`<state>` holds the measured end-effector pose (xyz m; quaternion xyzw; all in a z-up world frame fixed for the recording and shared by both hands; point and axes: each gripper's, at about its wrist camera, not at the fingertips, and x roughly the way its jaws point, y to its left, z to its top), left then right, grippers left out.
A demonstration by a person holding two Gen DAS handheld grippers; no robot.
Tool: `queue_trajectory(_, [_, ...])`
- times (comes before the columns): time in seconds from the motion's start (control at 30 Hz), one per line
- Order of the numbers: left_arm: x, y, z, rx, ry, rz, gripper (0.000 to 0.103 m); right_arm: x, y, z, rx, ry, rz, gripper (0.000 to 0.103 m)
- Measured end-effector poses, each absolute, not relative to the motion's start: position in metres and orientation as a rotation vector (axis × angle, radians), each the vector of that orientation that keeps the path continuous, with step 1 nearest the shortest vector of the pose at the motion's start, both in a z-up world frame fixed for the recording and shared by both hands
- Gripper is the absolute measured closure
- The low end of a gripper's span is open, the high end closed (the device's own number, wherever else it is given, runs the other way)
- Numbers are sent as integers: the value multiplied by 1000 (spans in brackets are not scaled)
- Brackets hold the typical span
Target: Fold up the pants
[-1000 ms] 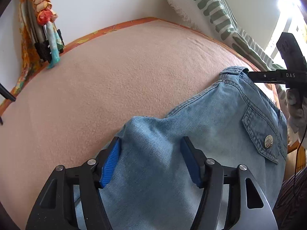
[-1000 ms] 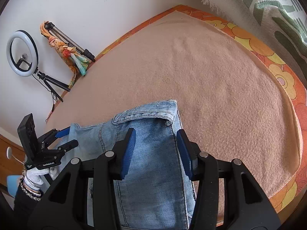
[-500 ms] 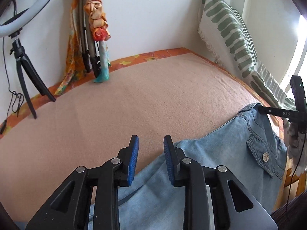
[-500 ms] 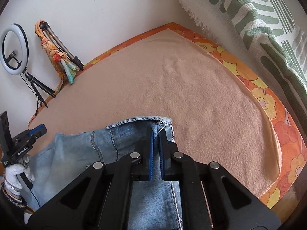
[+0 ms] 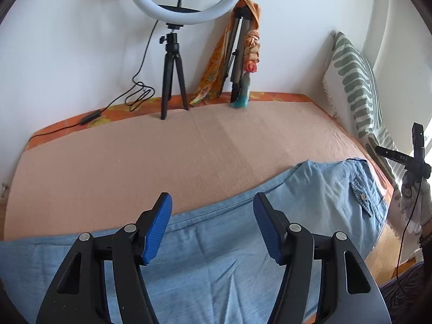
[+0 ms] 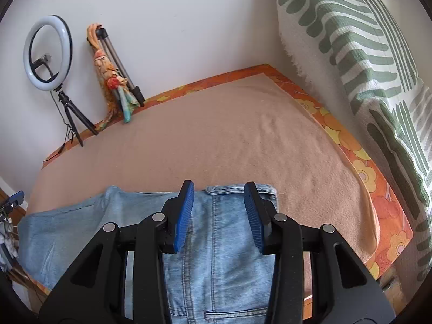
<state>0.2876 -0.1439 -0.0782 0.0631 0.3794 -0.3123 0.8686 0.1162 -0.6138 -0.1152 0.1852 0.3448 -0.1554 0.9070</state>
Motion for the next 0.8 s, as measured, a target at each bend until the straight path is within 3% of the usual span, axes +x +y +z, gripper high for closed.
queue_trajectory(0.37, [253, -6, -114, 80, 825, -435, 33, 235, -505, -156, 231, 847, 24, 62])
queue_trajectory(0.7, [244, 107, -145, -132, 846, -243, 33, 304, -473, -205, 151, 978, 72, 60])
queue_trajectory(0.73, [243, 117, -148, -165, 849, -231, 33, 305, -472, -206, 157, 980, 79, 62])
queue_trajectory(0.8, [243, 134, -154, -219, 860, -200, 33, 305, -468, -204, 150, 971, 84, 92])
